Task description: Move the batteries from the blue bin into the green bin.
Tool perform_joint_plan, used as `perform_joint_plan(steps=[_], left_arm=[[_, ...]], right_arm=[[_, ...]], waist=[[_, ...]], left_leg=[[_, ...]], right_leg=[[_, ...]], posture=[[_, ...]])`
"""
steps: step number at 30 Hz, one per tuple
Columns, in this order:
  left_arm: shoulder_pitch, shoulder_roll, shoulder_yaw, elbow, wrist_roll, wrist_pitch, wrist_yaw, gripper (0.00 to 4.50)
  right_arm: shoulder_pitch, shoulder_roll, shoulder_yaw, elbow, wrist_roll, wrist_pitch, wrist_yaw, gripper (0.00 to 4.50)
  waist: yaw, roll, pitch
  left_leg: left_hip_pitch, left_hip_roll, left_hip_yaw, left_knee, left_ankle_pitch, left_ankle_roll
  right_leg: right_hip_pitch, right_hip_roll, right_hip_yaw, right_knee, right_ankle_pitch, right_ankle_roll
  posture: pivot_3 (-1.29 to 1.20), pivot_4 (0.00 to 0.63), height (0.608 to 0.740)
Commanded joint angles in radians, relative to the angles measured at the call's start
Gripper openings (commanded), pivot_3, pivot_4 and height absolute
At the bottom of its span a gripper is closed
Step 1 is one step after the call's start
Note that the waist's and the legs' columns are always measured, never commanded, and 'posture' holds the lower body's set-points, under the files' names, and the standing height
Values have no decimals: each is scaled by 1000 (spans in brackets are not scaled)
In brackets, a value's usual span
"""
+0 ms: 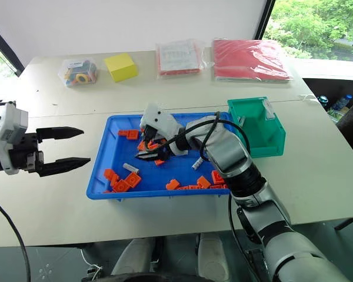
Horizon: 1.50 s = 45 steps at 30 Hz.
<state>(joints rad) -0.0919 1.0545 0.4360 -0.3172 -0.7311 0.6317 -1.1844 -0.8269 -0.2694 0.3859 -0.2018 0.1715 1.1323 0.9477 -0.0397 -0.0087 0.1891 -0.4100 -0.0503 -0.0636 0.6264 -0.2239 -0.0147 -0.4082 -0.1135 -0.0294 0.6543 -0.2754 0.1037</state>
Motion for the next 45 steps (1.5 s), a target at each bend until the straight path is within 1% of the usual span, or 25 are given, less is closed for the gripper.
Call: perform_joint_plan(steps=[1, 6, 12, 17, 24, 25, 26, 27, 29, 30, 31, 35, 38, 39, 41, 43, 44, 45], left_arm=[[-13, 23, 4, -19, -14, 6, -16, 4500], [-13, 22, 6, -29, -14, 15, -16, 4500], [-12, 20, 13, -35, -15, 21, -8, 4500], [-13, 18, 18, -39, -17, 23, 0, 4500], [-17, 22, 28, -34, -19, 25, 11, 4500], [-19, 23, 27, -32, -20, 25, 12, 4500], [-20, 24, 27, -30, -20, 24, 12, 4500], [-20, 24, 28, -28, -20, 24, 11, 4500], [-21, 24, 26, -24, -18, 20, 9, 4500], [-23, 24, 25, -22, -18, 19, 9, 4500], [-24, 24, 24, -21, -18, 18, 8, 4500], [-27, 19, 15, -13, -14, 10, 3, 4500], [-29, 8, 8, -19, -26, 14, 0, 4500], [-30, 5, 5, -22, -29, 15, 0, 4500], [-36, -5, -10, -31, -37, 17, 7, 4500], [-42, -17, -27, -38, -45, 17, 11, 4500], [-45, -23, -37, -39, -43, 13, 11, 4500], [-47, -27, -42, -39, -40, 11, 11, 4500]], right_arm=[[-18, 46, 64, 34, 7, 41, -63, 3160], [-47, 116, 103, 150, 1, 21, -131, 3160], [-79, 171, 106, 217, 13, 2, -171, 3160], [-84, 187, 113, 249, 11, -19, -185, 3160], [-59, 222, 160, 309, -6, -72, -212, 3160], [-57, 224, 164, 319, -9, -81, -215, 2636], [-53, 230, 166, 331, -11, -86, -222, 2368], [-50, 234, 169, 340, -13, -93, -227, 1970], [-43, 241, 175, 359, -23, -116, -239, 845], [-42, 242, 175, 364, -24, -121, -242, 394], [-42, 243, 174, 367, -24, -124, -243, 53], [-49, 235, 140, 328, -8, -101, -243, 65], [-70, 209, 44, 237, 29, -46, -257, 65], [-79, 195, 2, 199, 48, -18, -259, 65], [-111, 139, -154, 102, 106, 77, -266, 65], [-136, 39, -311, 25, 142, 154, -274, 65], [-137, -20, -370, 8, 142, 170, -285, 65], [-135, -58, -403, -2, 146, 179, -296, 65]], waist=[[-3, 0, 0], [-3, 0, 0], [-2, 0, 0], [-3, 0, 0], [-4, 0, 0], [-4, 0, 0], [-4, 0, 0], [-4, 0, 0], [-4, 0, 0], [-4, 0, 0], [-4, 0, 0], [-4, 0, 0], [-2, 0, 0], [-1, 0, 0], [3, 0, 0], [13, 0, 0], [21, 0, 0], [28, 0, 0]], left_leg=[[0, 0, 0, 0, 0, 0], [0, 0, 0, -1, 0, 0], [0, 0, 0, 0, 0, 0], [0, 0, 0, -1, 0, 0], [0, 0, 0, -1, 0, 0], [0, 0, 0, -1, 0, 0], [0, 0, 0, -1, 0, 0], [0, 0, 0, -1, 0, 0], [0, 0, 0, -1, 0, 0], [0, 0, 0, -1, 0, 0], [0, 0, 0, -1, 0, 0], [0, 0, 0, -1, 0, 0], [0, 0, 0, -1, 0, 0], [0, 0, 0, -1, 0, 0], [0, 0, 0, -1, 0, 0], [-1, -1, 0, 0, 0, 0], [-1, -1, 0, 0, 0, 0], [-1, -1, 0, 0, 0, 0]], right_leg=[[0, 0, 0, 0, 0, 0], [-1, 1, 0, 0, 0, 0], [-1, 1, 0, 0, 0, 0], [-1, 1, 0, 0, 0, 0], [-1, 1, 0, 0, 0, 0], [-1, 1, 0, 0, 0, 0], [-1, 1, 0, 0, 0, 0], [-1, 1, 0, 0, 0, 0], [-1, 1, 0, 0, 0, 0], [-1, 1, 0, 0, 0, 0], [-1, 1, 0, 0, 0, 0], [-1, 1, 0, 0, 0, 0], [-1, 1, 0, 0, 0, 0], [-1, 1, 0, 0, 0, 0], [-1, 1, 0, 0, 0, 0], [-1, 1, 0, 0, 0, 0], [-1, 0, 0, -1, 0, 0], [-1, 0, 0, -2, 0, 0]], posture=[[0, 150, 736], [0, 150, 736], [0, 150, 736], [0, 150, 736], [0, 150, 736], [0, 150, 736], [0, 150, 736], [0, 150, 736], [0, 150, 736], [0, 150, 736], [0, 150, 736], [0, 150, 736], [0, 150, 736], [0, 150, 736], [0, 150, 736], [0, 150, 736], [0, 150, 736], [0, 150, 736]])
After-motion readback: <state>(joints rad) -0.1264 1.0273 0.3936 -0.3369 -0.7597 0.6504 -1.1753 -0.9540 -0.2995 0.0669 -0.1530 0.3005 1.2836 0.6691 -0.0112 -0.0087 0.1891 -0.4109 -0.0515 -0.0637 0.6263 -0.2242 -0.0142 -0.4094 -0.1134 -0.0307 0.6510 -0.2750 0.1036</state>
